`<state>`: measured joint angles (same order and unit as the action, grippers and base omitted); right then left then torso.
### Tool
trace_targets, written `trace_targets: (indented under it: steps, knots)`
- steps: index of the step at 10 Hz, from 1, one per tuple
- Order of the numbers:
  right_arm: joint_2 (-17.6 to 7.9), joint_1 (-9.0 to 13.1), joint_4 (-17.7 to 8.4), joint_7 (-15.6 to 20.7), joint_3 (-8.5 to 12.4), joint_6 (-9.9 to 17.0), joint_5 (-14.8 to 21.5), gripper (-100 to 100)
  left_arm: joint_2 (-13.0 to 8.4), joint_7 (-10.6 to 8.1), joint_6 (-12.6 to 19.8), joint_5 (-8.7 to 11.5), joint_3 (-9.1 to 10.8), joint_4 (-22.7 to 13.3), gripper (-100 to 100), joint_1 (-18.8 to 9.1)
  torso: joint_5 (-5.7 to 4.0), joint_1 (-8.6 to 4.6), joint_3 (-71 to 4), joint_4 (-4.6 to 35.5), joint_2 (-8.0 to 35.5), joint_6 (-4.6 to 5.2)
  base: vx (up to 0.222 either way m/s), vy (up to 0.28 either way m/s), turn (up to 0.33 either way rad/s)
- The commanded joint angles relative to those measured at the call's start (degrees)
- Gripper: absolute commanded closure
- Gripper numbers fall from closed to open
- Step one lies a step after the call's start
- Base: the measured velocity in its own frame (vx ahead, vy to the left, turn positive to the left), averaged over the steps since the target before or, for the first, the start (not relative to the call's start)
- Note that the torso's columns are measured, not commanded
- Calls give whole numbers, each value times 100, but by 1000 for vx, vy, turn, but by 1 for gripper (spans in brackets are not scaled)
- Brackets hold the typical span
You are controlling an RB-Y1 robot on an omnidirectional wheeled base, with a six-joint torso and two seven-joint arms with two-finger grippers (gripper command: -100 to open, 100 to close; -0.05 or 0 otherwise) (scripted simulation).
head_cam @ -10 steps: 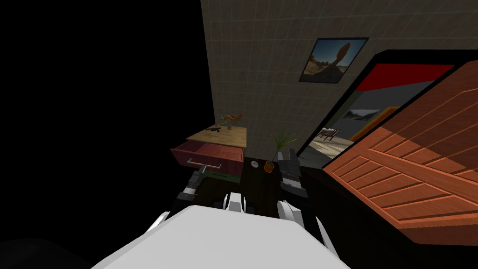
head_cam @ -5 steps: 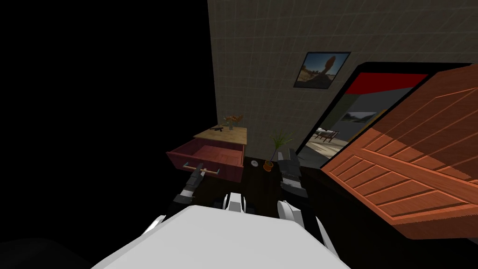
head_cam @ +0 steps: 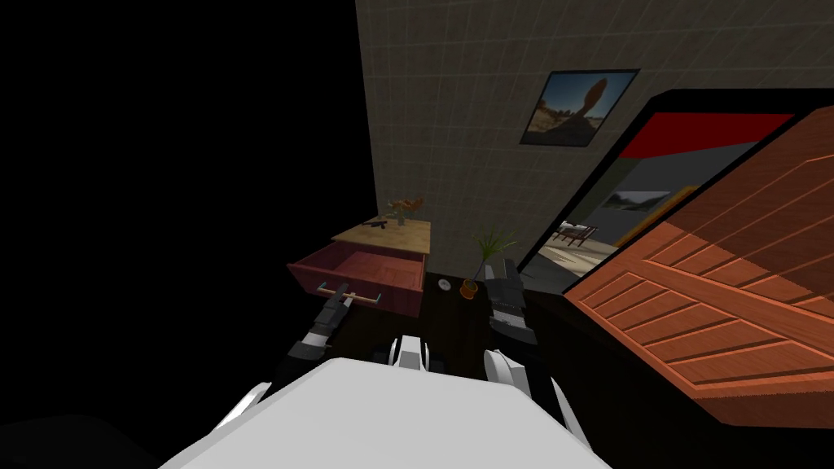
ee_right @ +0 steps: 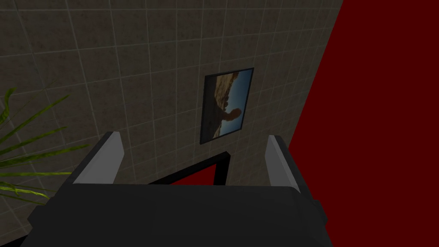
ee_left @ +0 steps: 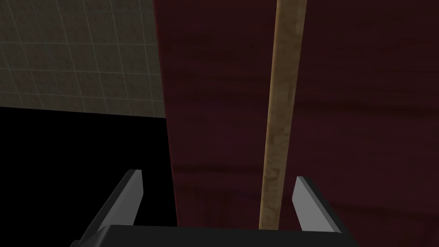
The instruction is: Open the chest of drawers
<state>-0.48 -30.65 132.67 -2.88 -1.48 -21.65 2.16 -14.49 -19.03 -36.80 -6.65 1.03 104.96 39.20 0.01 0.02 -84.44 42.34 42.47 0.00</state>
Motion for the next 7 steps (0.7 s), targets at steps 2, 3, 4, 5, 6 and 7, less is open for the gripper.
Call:
trace_targets:
  steps: [2, 3, 4, 5, 6, 7]
  knots:
    - [0, 0, 0, 0, 0, 0, 0, 0, -157, -197, 213, 16, 77, 549, -100, 331, -7, -5, -10, 1, -11, -2, 24, -21, 7]
    - [0, 0, 0, 0, 0, 0, 0, 0, -129, -160, 180, 10, 55, 404, -100, 286, -18, -15, -11, 10, -6, -2, 14, -7, 7]
    - [0, 0, 0, 0, 0, 0, 0, 0, -133, -170, 193, 10, 57, 412, 0, 299, -13, -15, -6, 7, -3, 1, 0, 0, 0]
    - [0, 0, 0, 0, 0, 0, 0, 0, -132, -169, 198, 10, 57, 404, 0, 301, -8, -11, -6, 4, -4, 1, 0, 0, 0]
    - [0, 0, 0, 0, 0, 0, 0, 0, -132, -169, 203, 10, 56, 400, 0, 303, -6, -9, -8, 1, -8, 1, 0, 0, 0]
    - [0, 0, 0, 0, 0, 0, 0, 0, -132, -170, 206, 10, 56, 396, 0, 305, -5, -7, -10, -1, -12, 0, 0, 0, 0]
